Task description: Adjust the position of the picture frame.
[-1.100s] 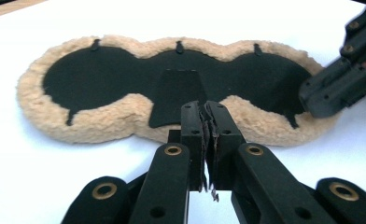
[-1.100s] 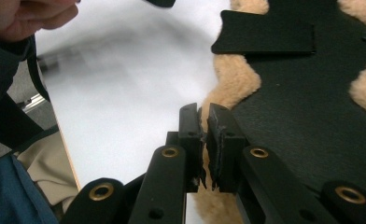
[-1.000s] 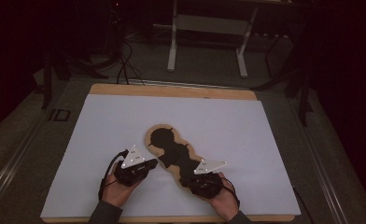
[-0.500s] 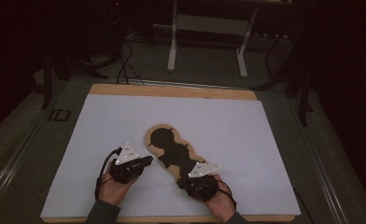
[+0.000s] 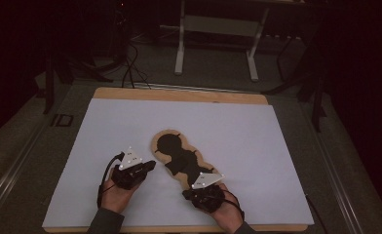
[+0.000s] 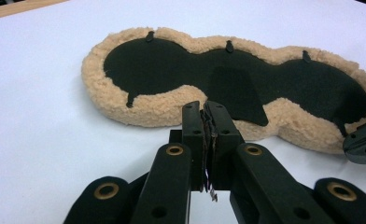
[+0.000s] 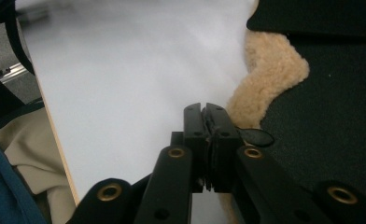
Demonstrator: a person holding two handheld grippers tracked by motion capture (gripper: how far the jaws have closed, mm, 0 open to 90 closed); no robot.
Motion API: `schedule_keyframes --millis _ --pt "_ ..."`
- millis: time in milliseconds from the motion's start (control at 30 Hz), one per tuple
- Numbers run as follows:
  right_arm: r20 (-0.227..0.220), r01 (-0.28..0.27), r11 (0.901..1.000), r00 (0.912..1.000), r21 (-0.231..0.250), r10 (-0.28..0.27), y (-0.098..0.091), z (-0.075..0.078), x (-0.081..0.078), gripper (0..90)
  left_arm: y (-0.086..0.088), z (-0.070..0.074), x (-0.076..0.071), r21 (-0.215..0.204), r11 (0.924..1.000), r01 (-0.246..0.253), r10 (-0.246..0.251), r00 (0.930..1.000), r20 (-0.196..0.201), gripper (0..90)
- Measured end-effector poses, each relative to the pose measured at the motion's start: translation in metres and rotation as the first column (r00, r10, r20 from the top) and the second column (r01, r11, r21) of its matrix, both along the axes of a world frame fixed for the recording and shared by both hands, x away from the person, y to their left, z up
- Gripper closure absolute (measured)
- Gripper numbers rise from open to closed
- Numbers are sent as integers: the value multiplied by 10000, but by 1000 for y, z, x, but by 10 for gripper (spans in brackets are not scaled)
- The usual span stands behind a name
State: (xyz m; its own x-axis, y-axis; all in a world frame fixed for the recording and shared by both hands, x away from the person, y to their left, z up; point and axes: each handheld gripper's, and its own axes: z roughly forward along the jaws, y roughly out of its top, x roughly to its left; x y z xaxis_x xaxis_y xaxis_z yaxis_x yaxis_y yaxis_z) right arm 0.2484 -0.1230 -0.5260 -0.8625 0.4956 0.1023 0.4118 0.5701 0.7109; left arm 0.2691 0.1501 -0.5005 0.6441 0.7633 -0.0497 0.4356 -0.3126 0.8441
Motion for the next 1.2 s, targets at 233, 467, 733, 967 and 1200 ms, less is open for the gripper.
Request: schedule_keyframes --millis 233,467,733,967,1200 --pt "-47 -70 9998 10000 -180 69 0 0 1 900 0 -1 1 115 9999 -90 90 10000 -28 879" --pt "-159 -114 9990 9998 -432 107 -1 1 2 900 0 -2 2 118 9996 -259 259 9997 -36 879" --pt "-272 -4 9975 9996 -707 -16 -5 2 3 900 1 -4 4 308 9991 -291 295 9995 -127 870" --pt "-165 225 9941 9996 -1060 -244 -11 4 5 900 2 -6 5 328 9991 -258 266 9994 -236 848" --pt "-149 406 9919 9990 -1207 -427 -20 5 11 900 4 -6 7 274 9993 -246 255 9991 -327 855"
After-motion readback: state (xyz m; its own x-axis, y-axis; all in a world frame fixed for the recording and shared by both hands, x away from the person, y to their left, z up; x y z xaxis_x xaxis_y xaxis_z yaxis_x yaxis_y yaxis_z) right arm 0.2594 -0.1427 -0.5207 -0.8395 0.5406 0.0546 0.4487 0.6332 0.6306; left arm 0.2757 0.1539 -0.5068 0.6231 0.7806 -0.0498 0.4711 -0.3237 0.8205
